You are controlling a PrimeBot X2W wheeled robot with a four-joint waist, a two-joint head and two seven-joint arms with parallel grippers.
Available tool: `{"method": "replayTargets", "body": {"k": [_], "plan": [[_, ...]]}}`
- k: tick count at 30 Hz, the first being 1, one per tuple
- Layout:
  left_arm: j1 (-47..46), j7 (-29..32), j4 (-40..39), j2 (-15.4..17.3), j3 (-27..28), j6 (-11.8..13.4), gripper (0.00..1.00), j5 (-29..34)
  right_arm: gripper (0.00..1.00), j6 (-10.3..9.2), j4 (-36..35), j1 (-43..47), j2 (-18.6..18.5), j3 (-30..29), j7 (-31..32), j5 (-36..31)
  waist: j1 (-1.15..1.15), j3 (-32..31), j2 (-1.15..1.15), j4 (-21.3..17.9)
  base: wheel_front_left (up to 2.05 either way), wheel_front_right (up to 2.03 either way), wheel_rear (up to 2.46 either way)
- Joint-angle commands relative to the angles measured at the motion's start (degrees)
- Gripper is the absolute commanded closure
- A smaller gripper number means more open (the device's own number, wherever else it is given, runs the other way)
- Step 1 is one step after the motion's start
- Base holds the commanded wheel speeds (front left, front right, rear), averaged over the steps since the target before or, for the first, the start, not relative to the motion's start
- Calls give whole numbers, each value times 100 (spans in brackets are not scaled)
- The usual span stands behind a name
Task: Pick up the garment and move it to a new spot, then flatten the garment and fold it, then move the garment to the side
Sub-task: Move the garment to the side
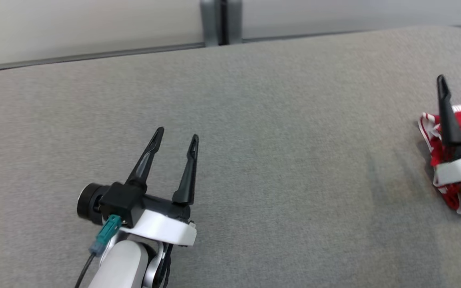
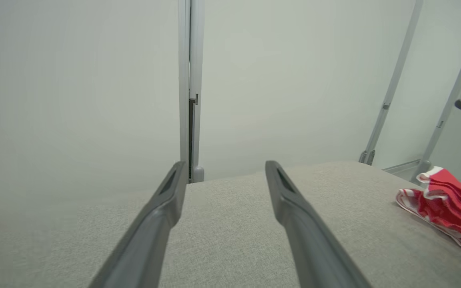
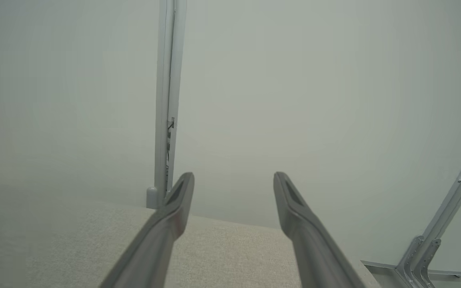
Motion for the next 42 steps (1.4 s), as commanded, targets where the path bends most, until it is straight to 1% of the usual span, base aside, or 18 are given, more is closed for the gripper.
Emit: {"method": "replayTargets", "body": {"k": [1,5,7,9,13,14,19,21,24,28,32,38,40,42], "plan": [[138,1,-23,22,91,55,0,-80,0,-13,-161,268,235,-109,-2,-22,0,-321,0,310,0,0,0],[375,1,57,21,266,95,0,-110,0,-13,-408,775,736,-306,-2,-72,0,-579,0,492,0,0,0],[510,2,100,21,332,61,0,-103,0,-13,-531,1047,1000,-447,-2,-99,0,-686,0,579,0,0,0],[594,1,137,21,334,7,0,-23,0,-12,-647,1316,1241,-545,-3,-149,0,-763,0,659,0,0,0],[738,1,183,21,303,36,0,-24,0,-12,-833,1765,1669,-624,-3,-270,0,-902,0,751,0,0,0],[738,1,183,21,303,36,0,-24,0,-12,-833,1765,1669,-624,-3,-270,0,-902,0,751,0,0,0],[895,1,242,22,310,141,0,-56,0,-9,-941,2061,1927,-547,-3,-330,0,-990,0,785,0,0,0],[928,1,246,25,369,240,0,-54,0,-9,-952,2125,1983,-520,-3,-368,0,-1007,0,795,0,0,0],[996,1,260,21,381,297,0,-62,0,-9,-966,2189,2027,-501,-3,-407,0,-1024,0,803,0,0,0],[1032,1,244,25,414,321,0,-8,0,-9,-971,2194,2059,-515,-3,-453,0,-1027,0,805,0,0,0],[1017,1,300,23,432,319,0,-69,0,-9,-965,2204,2071,-515,-3,-508,0,-1035,0,807,0,0,0],[1007,1,327,23,503,384,0,-138,0,-9,-922,2215,2084,-501,-3,-507,0,-1081,0,784,0,0,0],[1043,1,389,23,512,310,0,-252,0,-9,-911,2206,2087,-510,-3,-501,0,-1093,0,771,0,0,0],[1034,1,404,25,565,298,0,-324,0,-9,-909,2192,2091,-519,-3,-502,0,-1094,0,762,0,0,0]]}}
